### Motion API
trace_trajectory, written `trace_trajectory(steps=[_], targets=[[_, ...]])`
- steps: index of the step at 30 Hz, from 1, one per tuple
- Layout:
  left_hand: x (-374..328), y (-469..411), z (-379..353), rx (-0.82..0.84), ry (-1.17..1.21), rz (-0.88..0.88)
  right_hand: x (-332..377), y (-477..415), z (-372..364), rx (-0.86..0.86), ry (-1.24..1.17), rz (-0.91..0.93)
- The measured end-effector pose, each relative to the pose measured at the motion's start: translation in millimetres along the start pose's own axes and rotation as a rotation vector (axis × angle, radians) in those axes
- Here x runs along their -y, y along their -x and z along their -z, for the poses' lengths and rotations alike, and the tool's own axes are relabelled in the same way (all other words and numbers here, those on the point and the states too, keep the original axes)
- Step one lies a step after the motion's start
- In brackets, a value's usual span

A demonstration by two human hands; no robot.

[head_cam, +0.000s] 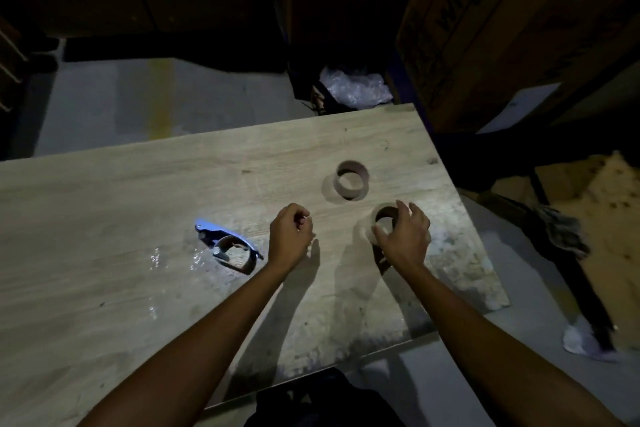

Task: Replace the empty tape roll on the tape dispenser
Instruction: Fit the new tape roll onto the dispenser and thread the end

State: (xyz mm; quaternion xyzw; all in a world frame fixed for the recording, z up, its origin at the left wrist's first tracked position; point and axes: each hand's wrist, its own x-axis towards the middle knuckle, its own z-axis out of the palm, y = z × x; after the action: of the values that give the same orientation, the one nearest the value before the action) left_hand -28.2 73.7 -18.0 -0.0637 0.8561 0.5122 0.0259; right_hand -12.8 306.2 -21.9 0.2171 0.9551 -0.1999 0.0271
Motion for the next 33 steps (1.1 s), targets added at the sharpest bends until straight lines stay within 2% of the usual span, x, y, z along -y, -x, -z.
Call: trace_trajectory(steps=[6,9,16,23,33], targets=[[-34.4,-9.2,-62.0,0.255,0.050,0.045,-29.0,-15.7,7.7,0.025,-0.221,-0.108],[-48.2,-13.3,-91.5,0.371,0.091,0.139,-38.1,-24.1,11.2,0.035,-0.286,-0.144],[-46.1,-24.9,-128.3,0.448,0.050,0.277,-44.4,-35.0,8.6,0.150,-0.280,-0.216],[-37.1,-24.0,-115.3,0.411,0.173,0.322,-33.8,-26.2,5.9,0.113,-0.311,-0.240],[-25.3,-4.0,-35.9,0.238,0.471,0.434,30.9,11.3,0.3,0.089,-0.409,-0.092]])
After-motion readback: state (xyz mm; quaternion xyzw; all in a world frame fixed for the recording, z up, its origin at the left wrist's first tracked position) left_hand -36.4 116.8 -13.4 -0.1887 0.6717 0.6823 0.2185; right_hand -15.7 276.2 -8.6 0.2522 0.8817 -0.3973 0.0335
